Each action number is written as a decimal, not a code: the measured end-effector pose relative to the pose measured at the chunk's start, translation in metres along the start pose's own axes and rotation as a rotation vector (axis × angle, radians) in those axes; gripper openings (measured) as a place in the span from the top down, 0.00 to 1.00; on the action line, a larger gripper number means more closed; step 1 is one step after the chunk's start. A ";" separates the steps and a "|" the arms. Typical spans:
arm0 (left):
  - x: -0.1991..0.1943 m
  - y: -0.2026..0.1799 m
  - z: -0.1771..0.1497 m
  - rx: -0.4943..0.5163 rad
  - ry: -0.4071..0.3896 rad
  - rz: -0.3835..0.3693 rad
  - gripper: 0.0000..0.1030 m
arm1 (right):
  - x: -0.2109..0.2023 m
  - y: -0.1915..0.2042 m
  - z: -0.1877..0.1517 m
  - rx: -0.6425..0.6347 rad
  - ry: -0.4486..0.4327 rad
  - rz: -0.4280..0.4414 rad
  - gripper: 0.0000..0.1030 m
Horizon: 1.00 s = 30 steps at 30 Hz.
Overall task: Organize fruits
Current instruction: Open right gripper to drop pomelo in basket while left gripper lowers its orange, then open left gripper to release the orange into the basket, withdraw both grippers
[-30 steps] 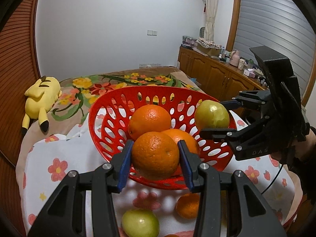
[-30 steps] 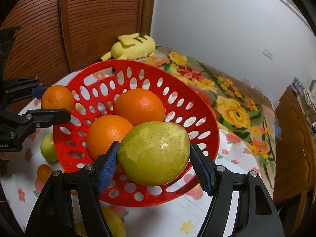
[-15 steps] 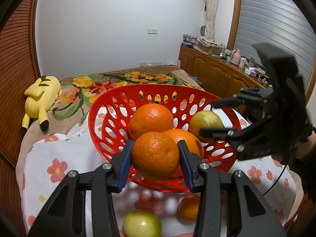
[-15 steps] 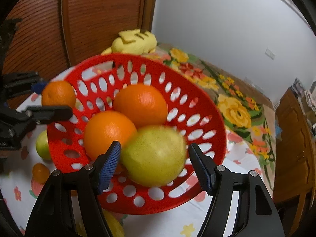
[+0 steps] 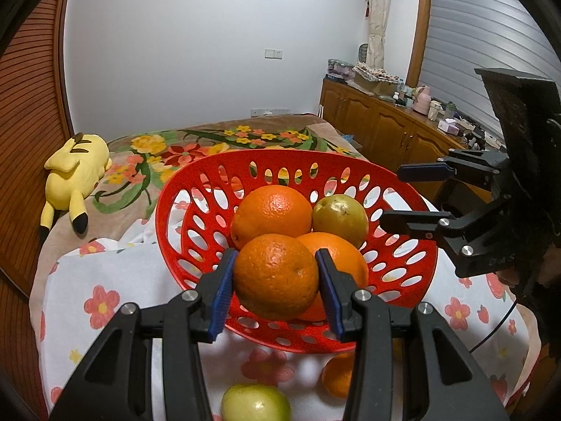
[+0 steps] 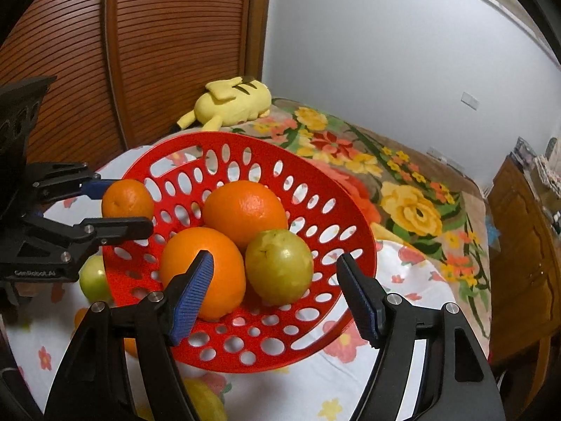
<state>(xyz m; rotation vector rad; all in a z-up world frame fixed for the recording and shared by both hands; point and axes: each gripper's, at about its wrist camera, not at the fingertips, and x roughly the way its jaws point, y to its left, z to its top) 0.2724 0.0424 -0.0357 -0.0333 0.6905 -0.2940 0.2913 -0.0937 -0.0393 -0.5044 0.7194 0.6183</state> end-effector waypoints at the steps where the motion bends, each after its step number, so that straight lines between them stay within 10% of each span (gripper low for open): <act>1: 0.001 0.000 0.000 0.001 0.001 0.001 0.58 | -0.001 -0.001 -0.001 0.002 -0.002 0.000 0.28; 30: -0.038 -0.006 -0.010 0.007 -0.040 0.007 0.41 | -0.046 -0.002 -0.015 0.071 -0.059 -0.027 0.28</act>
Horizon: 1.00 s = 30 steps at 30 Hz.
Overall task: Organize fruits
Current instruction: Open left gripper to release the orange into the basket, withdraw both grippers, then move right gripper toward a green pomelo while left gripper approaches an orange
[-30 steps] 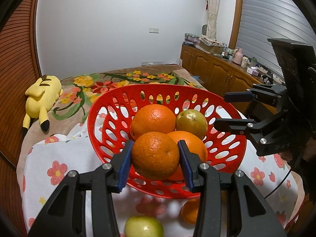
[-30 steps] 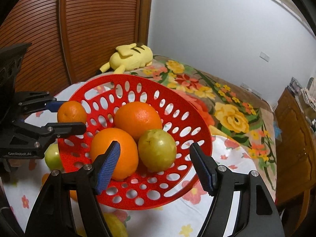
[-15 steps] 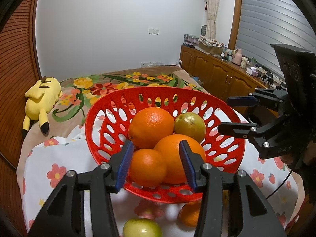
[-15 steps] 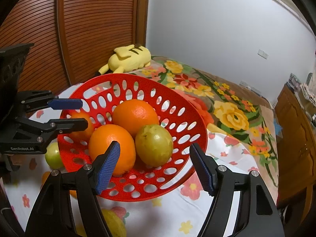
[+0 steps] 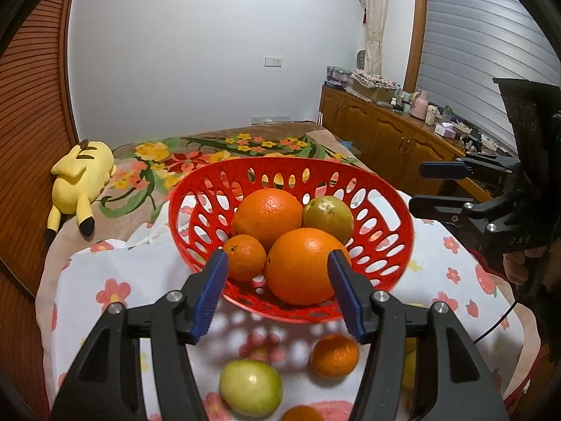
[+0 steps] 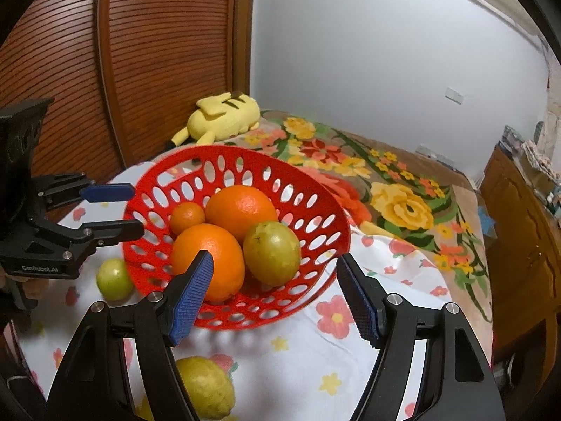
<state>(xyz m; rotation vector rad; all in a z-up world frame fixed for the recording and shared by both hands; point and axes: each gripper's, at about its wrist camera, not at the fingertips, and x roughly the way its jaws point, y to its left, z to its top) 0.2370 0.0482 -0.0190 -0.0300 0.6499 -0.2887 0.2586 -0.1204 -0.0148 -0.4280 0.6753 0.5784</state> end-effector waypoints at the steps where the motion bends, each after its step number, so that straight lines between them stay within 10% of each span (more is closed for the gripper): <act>1: -0.005 -0.001 -0.001 0.000 -0.006 -0.001 0.41 | -0.004 0.001 0.000 0.002 -0.004 -0.003 0.28; 30: -0.072 -0.018 -0.074 -0.010 0.010 -0.019 0.30 | -0.086 0.049 -0.101 0.248 -0.064 -0.043 0.22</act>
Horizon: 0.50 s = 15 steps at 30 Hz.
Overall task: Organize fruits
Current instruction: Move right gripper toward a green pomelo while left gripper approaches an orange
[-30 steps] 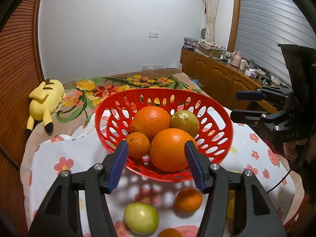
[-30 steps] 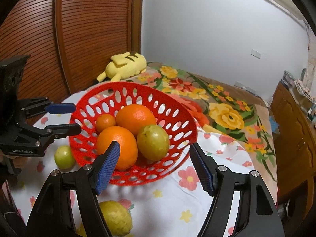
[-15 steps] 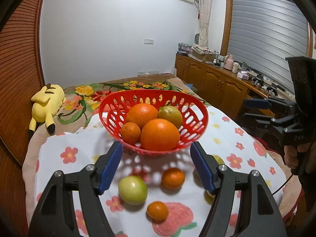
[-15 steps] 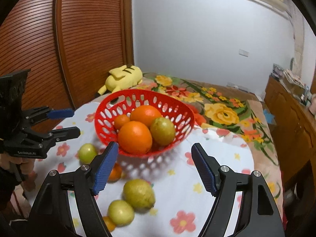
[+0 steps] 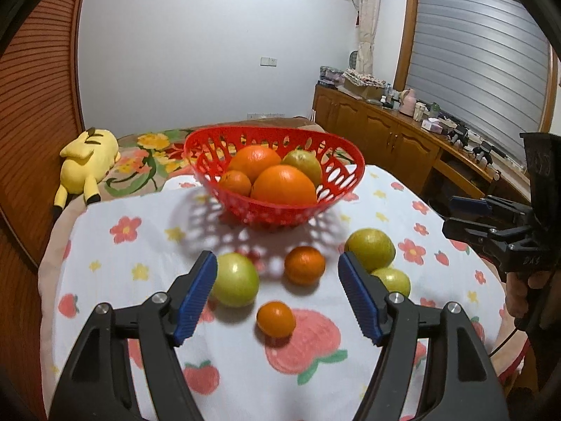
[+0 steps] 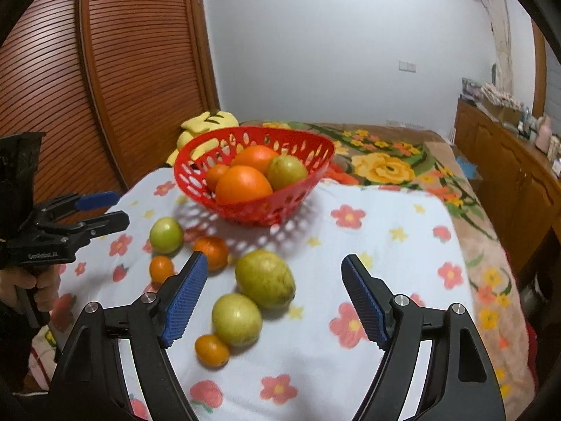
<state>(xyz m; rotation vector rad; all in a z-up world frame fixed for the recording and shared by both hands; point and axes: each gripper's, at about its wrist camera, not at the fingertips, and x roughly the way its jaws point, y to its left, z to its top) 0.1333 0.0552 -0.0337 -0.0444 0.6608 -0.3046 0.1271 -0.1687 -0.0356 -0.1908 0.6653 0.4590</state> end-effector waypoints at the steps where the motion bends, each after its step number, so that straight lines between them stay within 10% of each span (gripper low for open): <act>1: 0.001 0.000 -0.003 -0.003 0.005 0.002 0.30 | 0.001 0.001 -0.003 0.000 0.002 0.000 0.22; 15: 0.034 0.005 -0.037 -0.028 0.105 -0.016 0.39 | 0.033 0.014 -0.029 0.021 0.077 0.036 0.24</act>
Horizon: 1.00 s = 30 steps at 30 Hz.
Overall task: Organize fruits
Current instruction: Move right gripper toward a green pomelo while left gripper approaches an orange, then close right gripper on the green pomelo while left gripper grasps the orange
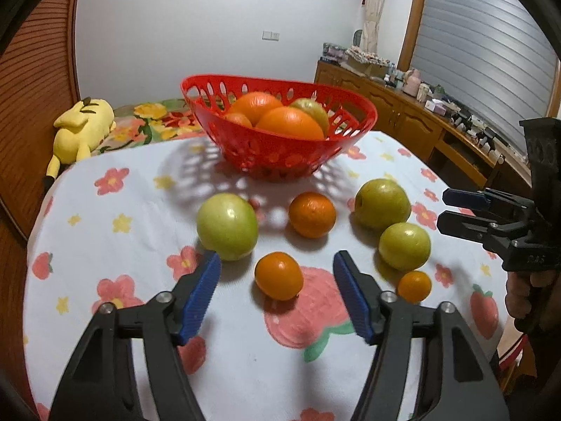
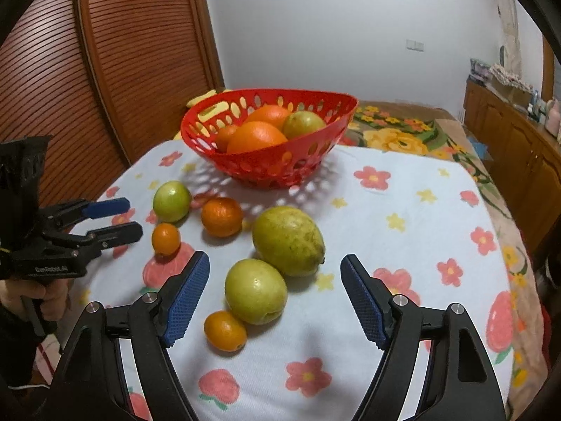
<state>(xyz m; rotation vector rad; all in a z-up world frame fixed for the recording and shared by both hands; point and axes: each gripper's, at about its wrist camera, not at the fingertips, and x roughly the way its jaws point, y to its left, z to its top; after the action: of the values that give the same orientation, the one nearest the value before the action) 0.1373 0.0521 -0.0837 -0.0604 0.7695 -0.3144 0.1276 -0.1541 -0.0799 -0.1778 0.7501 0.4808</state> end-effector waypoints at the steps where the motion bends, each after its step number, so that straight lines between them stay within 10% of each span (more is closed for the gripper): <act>1: 0.003 0.000 0.000 -0.002 0.008 0.000 0.40 | 0.002 0.000 -0.001 0.002 0.005 0.004 0.25; 30: 0.033 0.005 -0.009 -0.002 0.078 -0.024 0.66 | 0.047 0.007 -0.018 0.010 0.100 0.039 0.38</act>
<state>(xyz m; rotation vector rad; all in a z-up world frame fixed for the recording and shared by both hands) 0.1545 0.0476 -0.1133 -0.0595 0.8465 -0.3408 0.1432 -0.1372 -0.1249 -0.1793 0.8547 0.5078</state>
